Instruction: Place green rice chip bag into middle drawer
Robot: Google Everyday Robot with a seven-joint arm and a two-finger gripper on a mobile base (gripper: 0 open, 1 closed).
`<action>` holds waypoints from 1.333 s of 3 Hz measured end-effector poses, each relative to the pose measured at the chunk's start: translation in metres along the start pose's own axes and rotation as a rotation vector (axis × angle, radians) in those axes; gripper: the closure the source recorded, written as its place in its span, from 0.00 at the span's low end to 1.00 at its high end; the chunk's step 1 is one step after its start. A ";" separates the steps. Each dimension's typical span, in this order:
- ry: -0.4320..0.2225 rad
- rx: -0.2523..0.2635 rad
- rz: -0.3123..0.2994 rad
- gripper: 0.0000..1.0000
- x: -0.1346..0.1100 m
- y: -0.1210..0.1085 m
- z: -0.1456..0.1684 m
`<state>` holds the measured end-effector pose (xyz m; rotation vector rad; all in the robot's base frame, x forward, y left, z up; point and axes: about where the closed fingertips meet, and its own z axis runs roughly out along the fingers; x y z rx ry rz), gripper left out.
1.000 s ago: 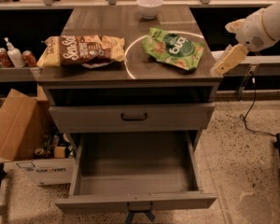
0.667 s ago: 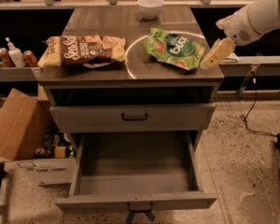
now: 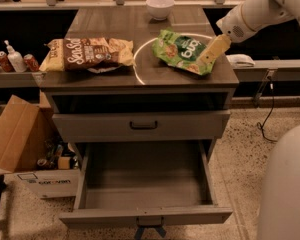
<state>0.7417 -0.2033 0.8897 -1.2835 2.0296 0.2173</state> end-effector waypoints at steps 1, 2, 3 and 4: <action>0.000 0.011 0.030 0.00 -0.010 -0.007 0.015; -0.011 0.002 0.049 0.00 -0.016 -0.008 0.026; -0.020 -0.048 0.074 0.00 -0.020 0.000 0.046; -0.025 -0.089 0.088 0.00 -0.019 0.006 0.061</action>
Offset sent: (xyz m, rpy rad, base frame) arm 0.0341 0.0265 -0.0026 0.0568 0.0183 -0.0485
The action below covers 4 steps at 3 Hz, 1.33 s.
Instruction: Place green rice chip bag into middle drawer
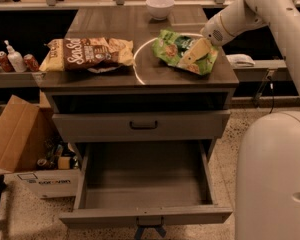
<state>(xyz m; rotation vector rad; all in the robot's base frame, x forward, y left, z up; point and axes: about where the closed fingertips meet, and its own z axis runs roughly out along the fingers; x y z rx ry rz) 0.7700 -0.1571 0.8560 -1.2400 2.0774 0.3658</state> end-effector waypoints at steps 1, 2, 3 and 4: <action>0.001 -0.033 0.017 0.19 0.007 0.004 0.012; -0.017 -0.053 0.017 0.43 0.009 0.007 0.013; -0.058 -0.099 -0.009 0.72 0.001 0.022 0.010; -0.133 -0.126 -0.071 0.97 -0.022 0.045 -0.017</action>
Offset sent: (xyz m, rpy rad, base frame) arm -0.0076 -0.0013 -0.0122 0.0608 0.0289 0.0338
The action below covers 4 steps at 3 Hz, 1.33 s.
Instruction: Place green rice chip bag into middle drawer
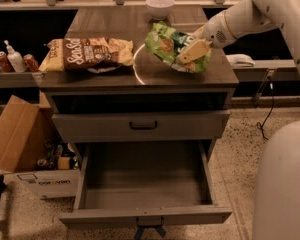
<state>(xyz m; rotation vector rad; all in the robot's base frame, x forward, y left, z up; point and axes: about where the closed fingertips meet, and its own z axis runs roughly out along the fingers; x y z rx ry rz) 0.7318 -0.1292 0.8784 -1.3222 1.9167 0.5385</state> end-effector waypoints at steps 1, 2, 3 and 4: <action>-0.039 -0.057 -0.042 1.00 -0.016 0.036 -0.015; -0.039 -0.057 -0.042 1.00 -0.016 0.036 -0.015; -0.024 -0.099 -0.027 1.00 -0.003 0.044 -0.002; 0.000 -0.161 -0.031 1.00 0.009 0.072 0.007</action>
Offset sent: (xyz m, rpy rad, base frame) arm -0.0280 0.0075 0.0182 0.0280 -0.0116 0.0560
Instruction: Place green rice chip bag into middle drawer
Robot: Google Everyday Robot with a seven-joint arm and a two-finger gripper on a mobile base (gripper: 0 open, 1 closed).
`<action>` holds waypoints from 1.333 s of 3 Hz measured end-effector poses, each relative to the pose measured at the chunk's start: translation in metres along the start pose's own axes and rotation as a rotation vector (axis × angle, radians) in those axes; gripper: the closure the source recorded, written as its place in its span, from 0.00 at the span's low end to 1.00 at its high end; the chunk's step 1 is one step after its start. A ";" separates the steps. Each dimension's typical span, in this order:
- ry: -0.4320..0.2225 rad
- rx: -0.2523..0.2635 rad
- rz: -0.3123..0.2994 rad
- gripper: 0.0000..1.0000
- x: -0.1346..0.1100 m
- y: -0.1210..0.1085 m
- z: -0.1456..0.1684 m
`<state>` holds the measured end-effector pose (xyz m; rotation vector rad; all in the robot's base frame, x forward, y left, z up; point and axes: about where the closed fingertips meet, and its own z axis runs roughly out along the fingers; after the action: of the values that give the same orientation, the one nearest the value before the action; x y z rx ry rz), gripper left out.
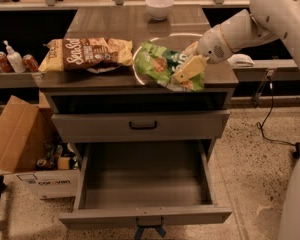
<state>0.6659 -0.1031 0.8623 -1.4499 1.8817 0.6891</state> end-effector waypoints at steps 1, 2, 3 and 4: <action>0.062 -0.139 -0.001 1.00 0.023 0.059 0.028; 0.062 -0.139 -0.001 1.00 0.018 0.059 0.024; 0.062 -0.139 -0.001 1.00 0.017 0.059 0.024; 0.065 -0.141 0.000 1.00 0.019 0.062 0.025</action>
Offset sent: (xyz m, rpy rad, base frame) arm -0.1213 0.0326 -0.1005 -0.0846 0.2658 0.2114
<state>0.6073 -0.0811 0.8331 -1.5775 1.9154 0.7968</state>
